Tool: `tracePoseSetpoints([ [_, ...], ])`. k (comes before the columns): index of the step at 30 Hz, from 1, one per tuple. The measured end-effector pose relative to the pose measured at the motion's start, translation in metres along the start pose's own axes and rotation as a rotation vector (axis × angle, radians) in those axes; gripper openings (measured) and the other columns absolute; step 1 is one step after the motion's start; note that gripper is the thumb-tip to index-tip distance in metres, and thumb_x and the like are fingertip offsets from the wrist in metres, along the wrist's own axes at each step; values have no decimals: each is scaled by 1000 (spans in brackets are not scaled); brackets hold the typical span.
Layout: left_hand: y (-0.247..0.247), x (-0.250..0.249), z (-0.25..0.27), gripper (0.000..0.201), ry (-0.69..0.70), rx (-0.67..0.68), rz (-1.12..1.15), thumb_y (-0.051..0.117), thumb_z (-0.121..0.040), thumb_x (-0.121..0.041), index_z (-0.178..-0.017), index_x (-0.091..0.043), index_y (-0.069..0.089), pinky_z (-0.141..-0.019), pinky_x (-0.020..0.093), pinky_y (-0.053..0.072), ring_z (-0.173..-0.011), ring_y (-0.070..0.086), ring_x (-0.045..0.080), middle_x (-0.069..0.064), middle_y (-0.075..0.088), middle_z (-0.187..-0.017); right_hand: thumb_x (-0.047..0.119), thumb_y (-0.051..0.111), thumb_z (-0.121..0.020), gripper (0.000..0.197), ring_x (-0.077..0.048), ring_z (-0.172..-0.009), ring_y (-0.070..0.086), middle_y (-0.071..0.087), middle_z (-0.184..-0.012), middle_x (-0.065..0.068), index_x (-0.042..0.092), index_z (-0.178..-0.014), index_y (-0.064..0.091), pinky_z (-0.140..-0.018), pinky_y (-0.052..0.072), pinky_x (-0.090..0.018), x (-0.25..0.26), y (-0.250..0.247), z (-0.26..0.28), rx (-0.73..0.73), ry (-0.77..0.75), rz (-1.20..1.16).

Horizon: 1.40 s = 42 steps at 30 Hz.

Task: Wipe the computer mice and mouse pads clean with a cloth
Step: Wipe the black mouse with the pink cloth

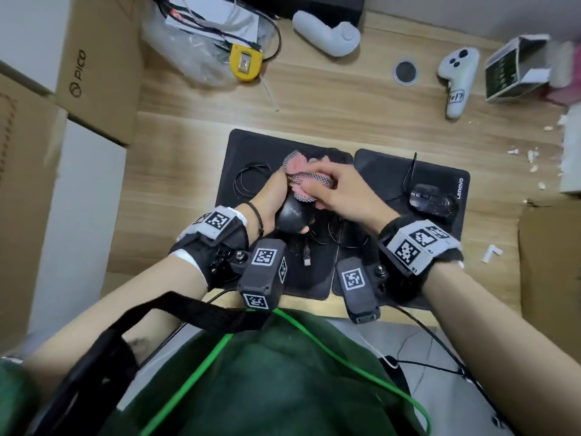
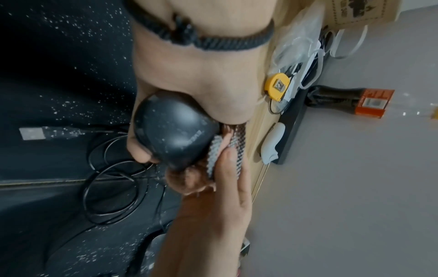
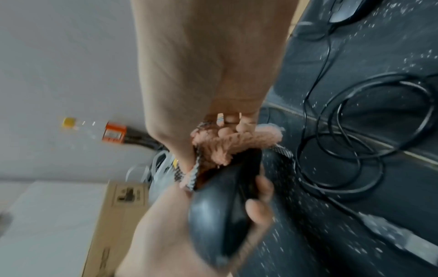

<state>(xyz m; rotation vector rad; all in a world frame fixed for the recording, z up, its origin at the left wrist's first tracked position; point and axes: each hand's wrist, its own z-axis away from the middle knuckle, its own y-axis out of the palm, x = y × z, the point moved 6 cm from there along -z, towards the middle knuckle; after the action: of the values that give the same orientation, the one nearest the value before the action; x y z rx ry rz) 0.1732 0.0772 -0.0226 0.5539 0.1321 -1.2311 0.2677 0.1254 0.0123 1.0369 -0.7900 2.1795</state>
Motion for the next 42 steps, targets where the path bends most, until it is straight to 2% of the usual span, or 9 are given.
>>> tracePoseSetpoints([
  [3, -14, -1, 0, 48, -3, -23, 85, 26, -100, -47, -85, -16, 58, -44, 20, 50, -51, 64, 21, 4, 66, -65, 9, 63, -91, 18, -5, -61, 62, 64, -86, 3, 17, -107, 67, -61, 55, -20, 6, 12, 17, 84, -43, -22],
  [8, -18, -2, 5, 56, 6, -65, 1, 19, -98, -59, -119, -19, 53, -55, 32, 52, -63, 59, 24, 12, 61, -100, 1, 59, -91, 13, -11, -52, 50, 58, -69, -8, 12, -91, 64, -57, 42, -19, -16, -10, 22, 22, 67, -70],
  [14, -15, 15, 14, 53, -50, 13, -48, 24, -98, -56, -94, -16, 58, -43, 20, 49, -43, 58, 20, 7, 61, -63, 11, 58, -93, 13, -8, -62, 56, 64, -83, 0, 22, -93, 65, -60, 46, -21, -12, 9, 16, -56, 69, -106],
  [17, -21, 8, 19, 56, -68, 26, -90, 21, -98, -56, -86, -16, 59, -50, 19, 48, -48, 57, 20, 7, 61, -69, 9, 56, -95, 13, -8, -70, 56, 62, -88, 1, 16, -100, 66, -64, 46, -18, -11, 26, 25, 27, 18, -103],
  [22, -24, 8, 15, 61, -1, 32, -94, 20, -97, -60, -119, -16, 55, -49, 31, 52, -58, 62, 25, 12, 65, -92, 5, 51, -96, 18, -10, -55, 50, 56, -70, -3, 14, -87, 63, -52, 41, -20, -12, 15, 29, -119, 73, -189],
  [25, -14, 11, 16, 62, -4, 85, -70, 25, -95, -62, -108, -12, 59, -50, 30, 50, -52, 60, 24, 12, 62, -81, 10, 49, -97, 17, -5, -40, 43, 52, -59, 1, 16, -89, 63, -40, 34, -20, 7, 15, 18, -220, 56, -127],
  [29, -24, -1, 20, 55, -29, 65, -59, 20, -98, -52, -82, -14, 56, -53, 22, 47, -47, 55, 20, 9, 57, -69, 9, 51, -97, 16, -3, -47, 47, 55, -66, 1, 16, -90, 63, -44, 36, -13, 20, 31, 19, -91, 11, -104],
  [36, -30, -12, 17, 56, 36, 37, -86, 20, -99, -57, -117, -16, 53, -48, 30, 51, -57, 60, 25, 13, 61, -88, 7, 48, -96, 28, -11, -63, 52, 59, -72, 0, 20, -75, 61, -59, 41, -20, -13, 8, 21, -296, 122, -95],
  [42, -31, -10, 14, 52, -7, 8, -7, 24, -100, -49, -70, -12, 48, -52, 17, 42, -55, 50, 20, 6, 54, -56, 10, 52, -95, 21, -18, -58, 53, 62, -73, -9, 19, -80, 63, -55, 38, -27, 25, 40, 20, -22, 56, -94],
])
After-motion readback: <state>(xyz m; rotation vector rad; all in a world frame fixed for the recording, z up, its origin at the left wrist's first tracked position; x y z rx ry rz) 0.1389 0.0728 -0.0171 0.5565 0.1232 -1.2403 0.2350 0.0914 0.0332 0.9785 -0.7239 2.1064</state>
